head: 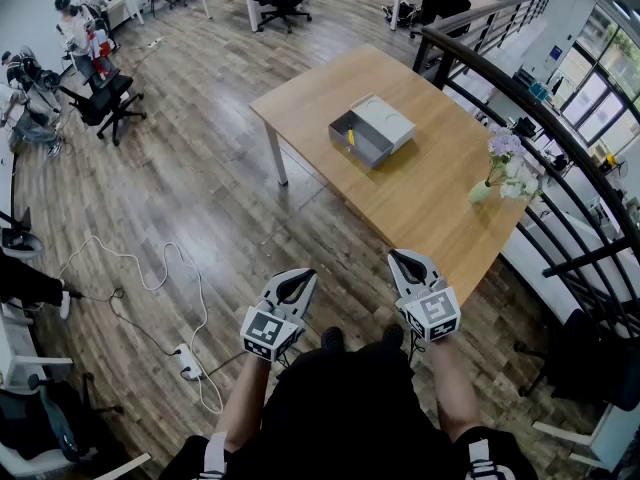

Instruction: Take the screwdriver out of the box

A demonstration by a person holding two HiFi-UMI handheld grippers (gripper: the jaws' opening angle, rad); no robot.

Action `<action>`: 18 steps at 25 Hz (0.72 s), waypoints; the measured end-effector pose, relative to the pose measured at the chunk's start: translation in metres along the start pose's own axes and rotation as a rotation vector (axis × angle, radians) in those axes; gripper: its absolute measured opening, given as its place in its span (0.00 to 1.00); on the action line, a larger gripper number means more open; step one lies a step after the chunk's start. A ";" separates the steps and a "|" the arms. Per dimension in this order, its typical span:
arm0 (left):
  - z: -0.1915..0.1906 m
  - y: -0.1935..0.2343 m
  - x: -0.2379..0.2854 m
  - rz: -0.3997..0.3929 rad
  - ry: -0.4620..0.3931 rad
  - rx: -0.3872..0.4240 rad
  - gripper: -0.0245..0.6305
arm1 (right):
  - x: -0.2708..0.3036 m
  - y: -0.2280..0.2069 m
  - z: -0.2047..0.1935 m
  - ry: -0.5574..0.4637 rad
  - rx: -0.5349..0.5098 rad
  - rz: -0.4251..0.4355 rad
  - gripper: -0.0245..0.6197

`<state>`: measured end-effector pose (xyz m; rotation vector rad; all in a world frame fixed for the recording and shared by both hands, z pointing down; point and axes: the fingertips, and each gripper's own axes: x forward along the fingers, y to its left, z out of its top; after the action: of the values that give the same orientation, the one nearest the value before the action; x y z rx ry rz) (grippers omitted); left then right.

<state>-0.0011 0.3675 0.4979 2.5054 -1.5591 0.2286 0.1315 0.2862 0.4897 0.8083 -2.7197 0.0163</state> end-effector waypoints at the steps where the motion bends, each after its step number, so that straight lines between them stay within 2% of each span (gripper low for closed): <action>1: 0.000 -0.001 0.000 -0.003 0.000 0.001 0.07 | 0.000 -0.001 -0.001 0.001 0.001 -0.003 0.08; 12: -0.005 0.002 0.007 -0.028 0.012 -0.011 0.07 | 0.002 -0.001 -0.014 0.033 0.011 -0.015 0.08; 18: -0.003 -0.001 0.015 -0.044 0.004 -0.019 0.07 | -0.005 -0.007 -0.020 0.026 0.057 -0.015 0.08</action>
<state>0.0061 0.3557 0.5042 2.5198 -1.4965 0.2113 0.1452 0.2852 0.5068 0.8381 -2.6998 0.1006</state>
